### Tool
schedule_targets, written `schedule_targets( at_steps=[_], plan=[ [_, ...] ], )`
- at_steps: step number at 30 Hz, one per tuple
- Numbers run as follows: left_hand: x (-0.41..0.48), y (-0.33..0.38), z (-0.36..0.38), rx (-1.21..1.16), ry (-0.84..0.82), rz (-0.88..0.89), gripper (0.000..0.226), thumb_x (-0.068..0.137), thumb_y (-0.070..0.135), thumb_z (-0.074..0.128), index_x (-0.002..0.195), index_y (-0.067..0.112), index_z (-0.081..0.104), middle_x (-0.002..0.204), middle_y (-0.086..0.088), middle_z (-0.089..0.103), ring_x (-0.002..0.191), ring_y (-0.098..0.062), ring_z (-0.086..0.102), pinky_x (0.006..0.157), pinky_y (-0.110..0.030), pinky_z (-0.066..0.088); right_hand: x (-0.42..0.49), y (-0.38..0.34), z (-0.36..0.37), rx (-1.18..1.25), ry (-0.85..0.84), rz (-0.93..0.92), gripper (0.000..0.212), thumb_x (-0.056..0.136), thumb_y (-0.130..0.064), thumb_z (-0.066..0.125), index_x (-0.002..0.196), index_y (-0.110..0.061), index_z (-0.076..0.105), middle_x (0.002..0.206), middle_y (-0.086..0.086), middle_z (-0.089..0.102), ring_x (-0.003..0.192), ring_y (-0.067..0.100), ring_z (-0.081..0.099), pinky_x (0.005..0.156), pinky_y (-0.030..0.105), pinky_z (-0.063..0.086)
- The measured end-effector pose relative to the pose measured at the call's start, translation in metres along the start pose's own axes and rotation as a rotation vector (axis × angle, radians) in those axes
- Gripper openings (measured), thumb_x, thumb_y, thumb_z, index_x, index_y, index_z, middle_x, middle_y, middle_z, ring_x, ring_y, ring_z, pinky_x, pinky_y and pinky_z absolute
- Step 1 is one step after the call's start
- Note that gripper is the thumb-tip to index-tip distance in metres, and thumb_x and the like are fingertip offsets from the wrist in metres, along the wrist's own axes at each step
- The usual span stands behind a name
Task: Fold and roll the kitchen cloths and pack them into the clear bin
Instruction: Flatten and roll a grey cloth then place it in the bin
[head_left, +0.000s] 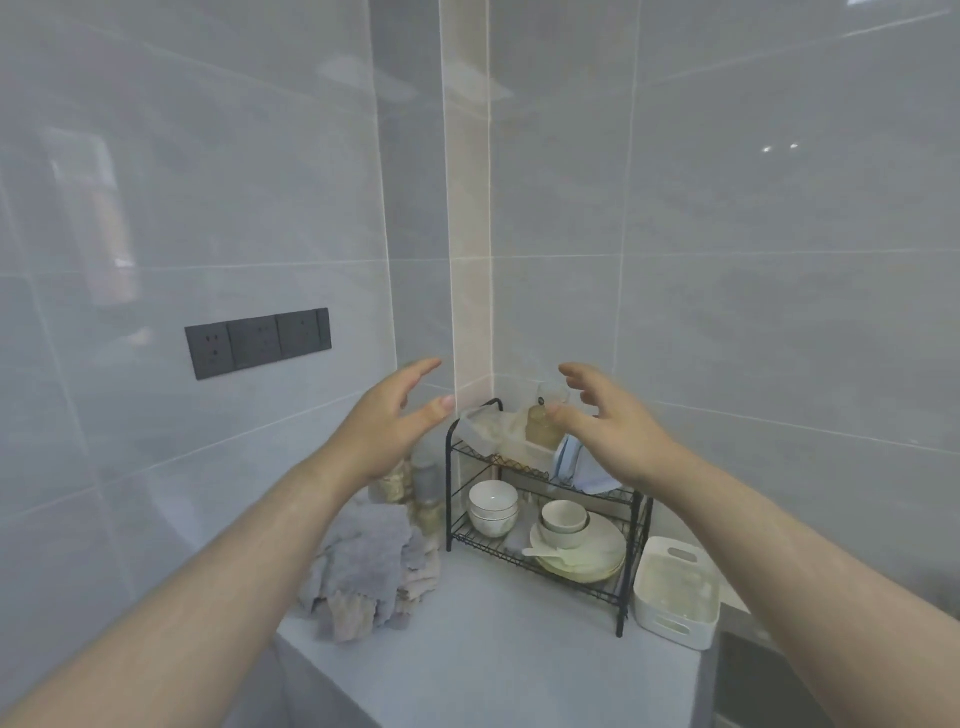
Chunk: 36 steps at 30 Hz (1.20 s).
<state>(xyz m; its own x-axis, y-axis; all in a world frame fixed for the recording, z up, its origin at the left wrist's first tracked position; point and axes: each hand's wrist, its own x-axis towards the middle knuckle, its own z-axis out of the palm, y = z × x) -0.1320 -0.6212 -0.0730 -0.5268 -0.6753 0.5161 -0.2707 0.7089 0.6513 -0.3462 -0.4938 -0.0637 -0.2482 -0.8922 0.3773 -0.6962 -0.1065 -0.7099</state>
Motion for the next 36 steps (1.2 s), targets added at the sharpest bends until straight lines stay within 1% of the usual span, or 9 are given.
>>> schedule_targets(
  at_steps=[5, 9, 13, 17, 21, 26, 30, 33, 36],
  plan=[
    [0.046, -0.05, 0.003, -0.048, 0.006, 0.006, 0.072, 0.08, 0.052, 0.048, 0.144, 0.022, 0.038, 0.152, 0.005, 0.035, 0.13, -0.001, 0.031, 0.11, -0.027, 0.028, 0.05, 0.019, 0.031, -0.006, -0.044, 0.038, 0.057, 0.095, -0.034, 0.055, 0.146, -0.021, 0.033, 0.124, 0.023, 0.059, 0.113, 0.005, 0.04, 0.093, 0.022, 0.027],
    [0.096, -0.099, 0.001, -0.063, -0.054, 0.005, 0.076, 0.076, 0.06, 0.049, 0.143, 0.026, 0.038, 0.15, 0.01, 0.037, 0.133, -0.004, 0.034, 0.11, -0.027, 0.028, 0.098, 0.035, 0.054, -0.026, -0.024, 0.082, 0.06, 0.093, -0.038, 0.055, 0.146, -0.024, 0.032, 0.136, 0.007, 0.052, 0.131, 0.016, 0.041, 0.094, 0.025, 0.029],
    [0.143, -0.156, 0.002, -0.18, -0.099, 0.002, 0.077, 0.069, 0.067, 0.049, 0.137, 0.031, 0.044, 0.143, 0.016, 0.042, 0.132, -0.01, 0.039, 0.112, -0.034, 0.031, 0.144, 0.054, 0.091, -0.038, 0.042, 0.137, 0.059, 0.093, -0.04, 0.055, 0.145, -0.025, 0.034, 0.136, 0.005, 0.052, 0.132, 0.014, 0.04, 0.1, 0.028, 0.033],
    [0.174, -0.215, 0.005, -0.247, -0.187, 0.032, 0.073, 0.073, 0.059, 0.051, 0.137, 0.026, 0.044, 0.139, 0.016, 0.041, 0.13, -0.002, 0.036, 0.111, -0.027, 0.028, 0.18, 0.072, 0.135, -0.026, 0.117, 0.225, 0.064, 0.084, -0.051, 0.057, 0.141, -0.031, 0.039, 0.141, -0.004, 0.047, 0.13, 0.013, 0.042, 0.11, 0.043, 0.036],
    [0.196, -0.275, -0.001, -0.267, -0.247, -0.015, 0.073, 0.071, 0.062, 0.049, 0.137, 0.029, 0.045, 0.144, 0.011, 0.042, 0.13, -0.004, 0.036, 0.111, -0.031, 0.03, 0.204, 0.083, 0.176, -0.016, 0.156, 0.32, 0.06, 0.087, -0.048, 0.058, 0.141, -0.03, 0.04, 0.14, -0.006, 0.047, 0.129, 0.012, 0.043, 0.109, 0.039, 0.036],
    [0.194, -0.335, 0.007, -0.303, -0.268, -0.104, 0.051, 0.076, 0.055, 0.051, 0.125, 0.041, 0.047, 0.129, 0.019, 0.049, 0.125, -0.003, 0.043, 0.109, -0.035, 0.035, 0.217, 0.106, 0.219, 0.01, 0.151, 0.375, 0.049, 0.092, -0.034, 0.057, 0.138, -0.027, 0.044, 0.125, -0.009, 0.055, 0.11, 0.005, 0.054, 0.093, 0.026, 0.045],
    [0.166, -0.386, 0.026, -0.254, -0.273, -0.196, 0.061, 0.077, 0.054, 0.05, 0.133, 0.03, 0.05, 0.124, 0.015, 0.054, 0.118, -0.003, 0.05, 0.099, -0.029, 0.039, 0.216, 0.14, 0.265, 0.069, 0.13, 0.41, 0.038, 0.091, -0.027, 0.059, 0.129, -0.025, 0.054, 0.109, -0.011, 0.066, 0.103, 0.006, 0.061, 0.089, 0.026, 0.048],
    [0.139, -0.435, 0.042, -0.217, -0.286, -0.265, 0.062, 0.075, 0.06, 0.05, 0.131, 0.034, 0.052, 0.127, 0.015, 0.056, 0.117, 0.001, 0.051, 0.097, -0.026, 0.041, 0.215, 0.173, 0.311, 0.111, 0.053, 0.405, 0.03, 0.091, -0.025, 0.06, 0.121, -0.027, 0.057, 0.104, -0.008, 0.068, 0.094, 0.008, 0.064, 0.074, 0.02, 0.048],
    [0.113, -0.481, 0.057, -0.189, -0.259, -0.299, 0.063, 0.08, 0.064, 0.054, 0.133, 0.03, 0.053, 0.132, 0.014, 0.055, 0.118, -0.001, 0.05, 0.091, -0.017, 0.039, 0.213, 0.208, 0.363, 0.152, -0.016, 0.378, 0.033, 0.091, -0.023, 0.061, 0.124, -0.024, 0.056, 0.107, -0.001, 0.068, 0.097, 0.013, 0.065, 0.083, 0.026, 0.051]
  ],
)
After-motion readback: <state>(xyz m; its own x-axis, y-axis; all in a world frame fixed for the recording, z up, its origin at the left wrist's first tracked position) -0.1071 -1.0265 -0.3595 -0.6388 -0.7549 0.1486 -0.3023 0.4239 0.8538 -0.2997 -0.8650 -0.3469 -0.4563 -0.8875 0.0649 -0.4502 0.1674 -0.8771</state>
